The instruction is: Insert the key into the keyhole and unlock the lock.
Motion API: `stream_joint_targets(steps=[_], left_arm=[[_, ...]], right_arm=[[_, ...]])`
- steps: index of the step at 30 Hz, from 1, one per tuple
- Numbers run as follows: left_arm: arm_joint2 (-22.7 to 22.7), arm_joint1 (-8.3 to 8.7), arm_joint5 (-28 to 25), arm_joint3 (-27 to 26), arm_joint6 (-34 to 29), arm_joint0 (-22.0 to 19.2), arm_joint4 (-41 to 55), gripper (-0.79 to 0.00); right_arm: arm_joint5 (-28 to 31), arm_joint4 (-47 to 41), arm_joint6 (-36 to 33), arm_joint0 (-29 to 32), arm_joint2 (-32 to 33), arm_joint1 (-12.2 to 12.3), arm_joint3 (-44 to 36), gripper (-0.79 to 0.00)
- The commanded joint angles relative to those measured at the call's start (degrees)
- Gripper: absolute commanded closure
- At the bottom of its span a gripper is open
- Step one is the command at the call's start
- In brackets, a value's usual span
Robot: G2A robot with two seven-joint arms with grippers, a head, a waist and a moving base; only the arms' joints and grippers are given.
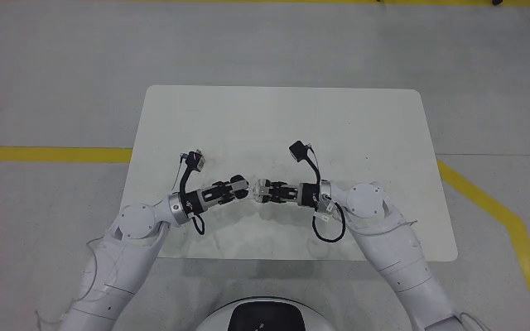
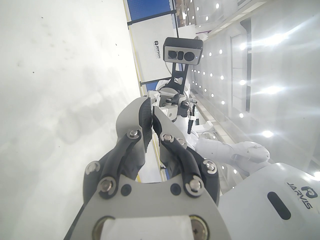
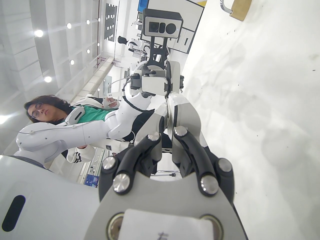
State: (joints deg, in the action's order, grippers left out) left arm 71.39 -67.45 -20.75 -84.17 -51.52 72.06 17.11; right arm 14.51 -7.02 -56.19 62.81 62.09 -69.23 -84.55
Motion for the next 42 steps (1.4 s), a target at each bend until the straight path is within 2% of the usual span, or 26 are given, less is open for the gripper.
stream_joint_targets(steps=[1,5,13,19,22,24,26,29,32,37,42], left_arm=[[0.19,0.09,-0.21,-0.65,0.12,0.34,-0.01,-0.785],[2.51,0.53,-1.24,-2.01,1.29,1.28,-0.03,-0.785],[13.63,2.49,-1.54,-5.51,0.72,6.22,1.93,-0.785],[18.99,3.38,-0.9,-8.23,1.09,10.31,2.14,-0.785],[20.21,3.75,-0.86,-8.38,3.47,11.23,-4.8,-0.785],[20.93,3.96,-0.49,-8.75,10.36,11.3,-17.19,-0.785],[19.69,3.88,1.66,-10.02,17.79,11.91,-29.67,-0.785],[17.04,3.54,6.86,-10.56,26.6,12.12,-42.28,-0.785],[14.48,3.19,9.99,-9.53,31.7,11.53,-48.84,-0.785],[11.27,2.83,12.69,-7.76,35.38,9.65,-56.51,-0.785],[7.85,2.33,14.5,-6.48,34.66,6.34,-59.57,-0.785]], right_arm=[[0.28,-0.03,0.33,0.14,0.12,0.06,-0.38,0.0],[1.38,-0.59,1.14,0.88,1.7,0.44,-1.37,0.0],[3.35,-1.81,1.71,3.51,5.87,1.48,-3.06,0.0],[3.88,-2.49,1.89,3.93,7.51,1.92,-2.48,0.0],[4.06,-2.97,2.35,4.01,8.72,2.17,-2.11,0.0],[4.8,-3.54,3.61,4.32,10.04,2.37,-2.2,0.0],[5.44,-4.12,4.73,4.76,11.39,2.56,-2.41,0.0],[6.34,-4.75,7.59,5.69,13.53,2.81,-2.72,0.0],[6.5,-4.99,8.2,5.94,13.93,2.85,-2.83,0.0],[6.5,-4.99,8.2,5.94,13.93,2.85,-2.83,0.0],[6.5,-4.99,8.2,5.94,13.93,2.85,-2.83,0.0]])
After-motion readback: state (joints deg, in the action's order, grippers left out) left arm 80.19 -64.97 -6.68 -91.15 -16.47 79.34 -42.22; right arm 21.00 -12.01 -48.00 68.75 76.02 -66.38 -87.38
